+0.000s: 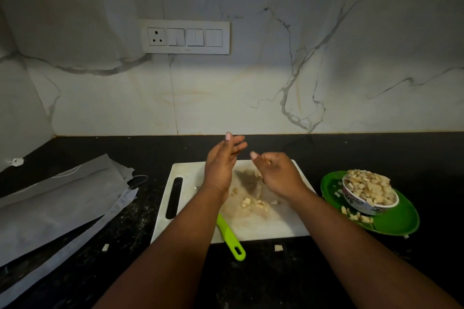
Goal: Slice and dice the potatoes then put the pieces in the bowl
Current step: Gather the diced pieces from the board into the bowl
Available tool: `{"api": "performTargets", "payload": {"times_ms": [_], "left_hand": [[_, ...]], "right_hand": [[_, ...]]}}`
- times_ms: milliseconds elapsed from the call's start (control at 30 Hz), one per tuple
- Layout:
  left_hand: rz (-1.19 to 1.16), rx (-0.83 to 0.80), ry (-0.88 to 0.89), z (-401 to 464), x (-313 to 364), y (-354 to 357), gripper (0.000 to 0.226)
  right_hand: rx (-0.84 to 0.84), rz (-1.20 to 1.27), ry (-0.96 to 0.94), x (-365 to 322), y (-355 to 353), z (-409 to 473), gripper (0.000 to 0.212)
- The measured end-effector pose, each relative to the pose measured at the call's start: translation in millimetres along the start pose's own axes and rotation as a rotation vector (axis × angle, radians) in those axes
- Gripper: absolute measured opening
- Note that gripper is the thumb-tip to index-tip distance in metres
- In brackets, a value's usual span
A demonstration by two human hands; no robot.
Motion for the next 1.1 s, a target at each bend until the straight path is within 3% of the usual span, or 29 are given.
{"api": "performTargets", "payload": {"times_ms": [100, 167, 300, 400, 500, 567, 667, 767, 933, 1100], "left_hand": [[0.077, -0.083, 0.047, -12.2, 4.2, 20.2, 0.058], [0.118, -0.159, 0.073, -26.7, 8.0, 38.5, 0.052], [0.104, -0.225, 0.175, -51.6, 11.5, 73.0, 0.036], [0.136, -0.308, 0.186, -60.5, 12.2, 108.2, 0.035], [0.17, -0.337, 0.127, -64.6, 5.6, 148.5, 0.026], [0.177, -0.297, 0.071, -65.8, -2.6, 173.8, 0.019], [0.23, -0.257, 0.044, -70.7, -13.0, 199.8, 0.035], [0.229, -0.215, -0.031, -72.9, -27.2, 210.9, 0.041], [0.161, -0.163, -0.144, -75.6, -49.6, 219.5, 0.076], [0.098, -0.119, -0.13, -81.1, -54.6, 221.2, 0.044]], "right_hand": [[0.012, 0.405, 0.418, -6.7, -8.8, -1.8, 0.032], [0.021, 0.691, 0.601, -12.0, -15.5, -2.0, 0.021], [0.111, 1.01, 0.629, -22.2, -53.6, 2.8, 0.024], [0.279, 1.044, 0.552, -23.5, -110.2, 1.7, 0.027], [0.485, 0.756, 0.412, -18.7, -166.5, 0.9, 0.03], [0.581, 0.285, 0.225, -6.5, -194.9, 5.3, 0.04], [0.466, -0.358, -0.011, 18.9, -211.5, 13.0, 0.049], [0.271, -0.716, -0.123, 41.2, -202.5, 12.7, 0.043], [0.183, -0.824, -0.202, 52.1, -194.2, -0.6, 0.035], [0.161, -0.745, -0.218, 58.7, -190.1, -2.5, 0.027]]}}
Point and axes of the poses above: each hand's wrist, its own z-axis towards the middle knuckle, its own y-axis out of the palm, x = y × z, the point moved 1 cm from there along z, towards the middle knuckle, and after that the axes turned 7 degrees about x, right-handed, at the moved point
